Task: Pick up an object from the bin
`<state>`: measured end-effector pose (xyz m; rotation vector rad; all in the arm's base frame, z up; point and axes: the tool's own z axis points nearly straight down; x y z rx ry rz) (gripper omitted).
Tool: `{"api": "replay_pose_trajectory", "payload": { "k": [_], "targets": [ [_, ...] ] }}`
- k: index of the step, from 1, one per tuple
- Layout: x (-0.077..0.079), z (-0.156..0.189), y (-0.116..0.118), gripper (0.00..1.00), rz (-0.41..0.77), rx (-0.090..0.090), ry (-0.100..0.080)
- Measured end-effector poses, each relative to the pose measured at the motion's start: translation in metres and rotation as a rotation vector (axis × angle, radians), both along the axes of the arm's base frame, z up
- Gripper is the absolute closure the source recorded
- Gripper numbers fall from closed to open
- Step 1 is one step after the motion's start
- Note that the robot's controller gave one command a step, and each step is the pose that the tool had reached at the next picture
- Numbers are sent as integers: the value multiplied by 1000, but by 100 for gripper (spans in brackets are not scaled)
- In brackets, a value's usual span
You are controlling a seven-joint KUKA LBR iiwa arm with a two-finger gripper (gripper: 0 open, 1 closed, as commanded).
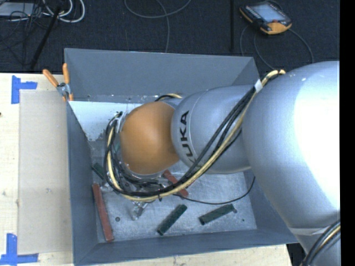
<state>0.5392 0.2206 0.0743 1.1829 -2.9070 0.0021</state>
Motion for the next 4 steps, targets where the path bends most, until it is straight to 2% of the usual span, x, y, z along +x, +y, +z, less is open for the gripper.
{"api": "replay_pose_trajectory", "payload": {
  "k": [1,2,3,4],
  "targets": [
    [43,1,5,0,232,-4,8],
    [45,37,-138,100,191,3,-2],
    [44,37,-137,0,190,4,-1],
    [44,37,-137,0,190,4,-1]
  ]
}}
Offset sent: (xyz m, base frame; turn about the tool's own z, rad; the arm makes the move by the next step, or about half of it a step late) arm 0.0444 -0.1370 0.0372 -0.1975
